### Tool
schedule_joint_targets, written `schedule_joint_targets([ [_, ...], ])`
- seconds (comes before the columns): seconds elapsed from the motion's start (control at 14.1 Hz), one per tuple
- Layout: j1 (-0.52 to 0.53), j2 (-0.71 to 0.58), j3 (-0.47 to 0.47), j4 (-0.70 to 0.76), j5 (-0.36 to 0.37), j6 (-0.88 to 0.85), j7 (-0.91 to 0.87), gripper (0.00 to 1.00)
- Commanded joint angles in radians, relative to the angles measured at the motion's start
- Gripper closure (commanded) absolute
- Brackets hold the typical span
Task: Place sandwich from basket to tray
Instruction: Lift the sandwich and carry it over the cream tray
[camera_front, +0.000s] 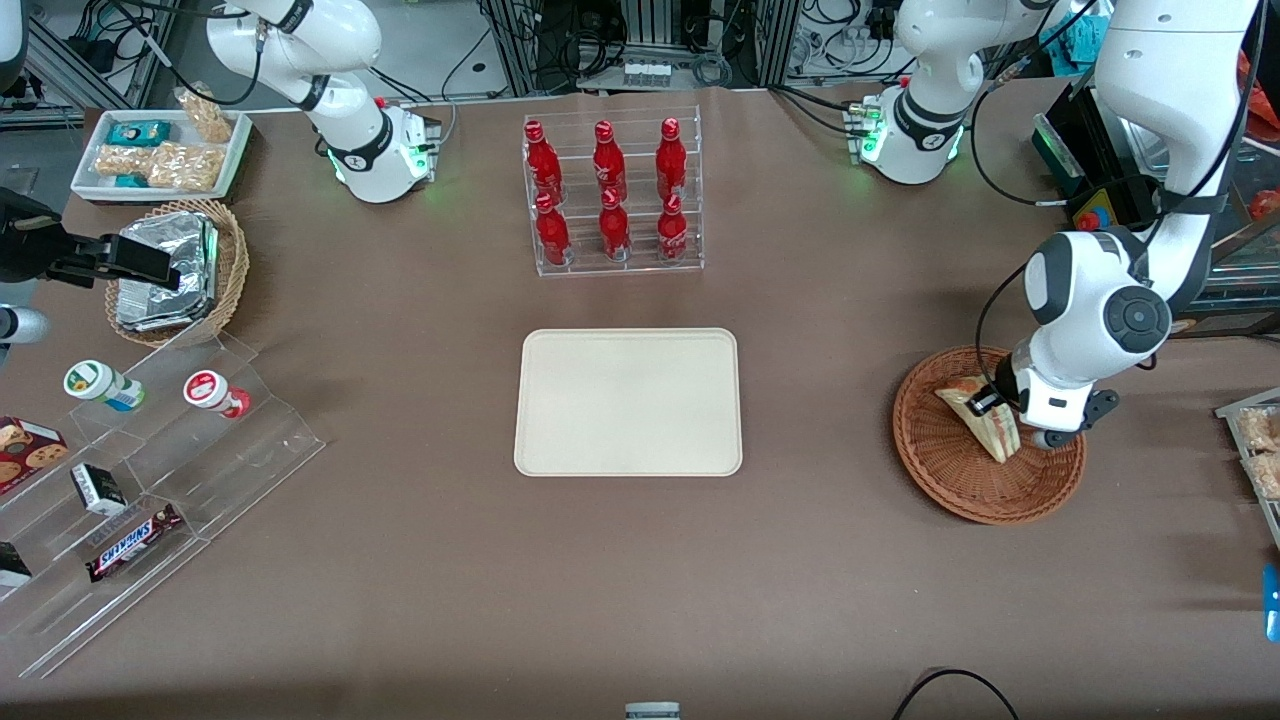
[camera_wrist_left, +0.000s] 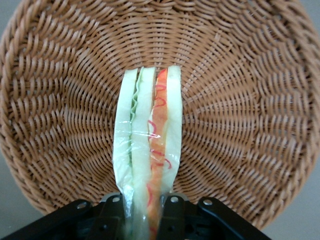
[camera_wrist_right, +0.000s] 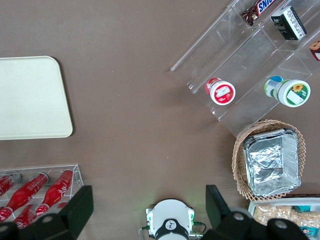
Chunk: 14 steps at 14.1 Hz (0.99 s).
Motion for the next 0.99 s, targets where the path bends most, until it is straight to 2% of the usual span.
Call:
schedule_joint_targets([
  [0.0,-0.041,-0.044,-0.021,0.054,0.005,-0.123,-0.003,0.88],
  [0.28,-0.216,-0.039,-0.022,0.134,0.007,-0.246,-0.012,0.88],
  [0.57,-0.369,0.028,-0.023,0.304,-0.007,-0.378,-0.035,0.88],
  [0.85,-0.535,0.192,-0.04,0.453,-0.016,-0.375,-0.121,0.86],
  [0.92,-0.569,0.239,-0.048,0.508,-0.039,-0.377,-0.136,0.86],
])
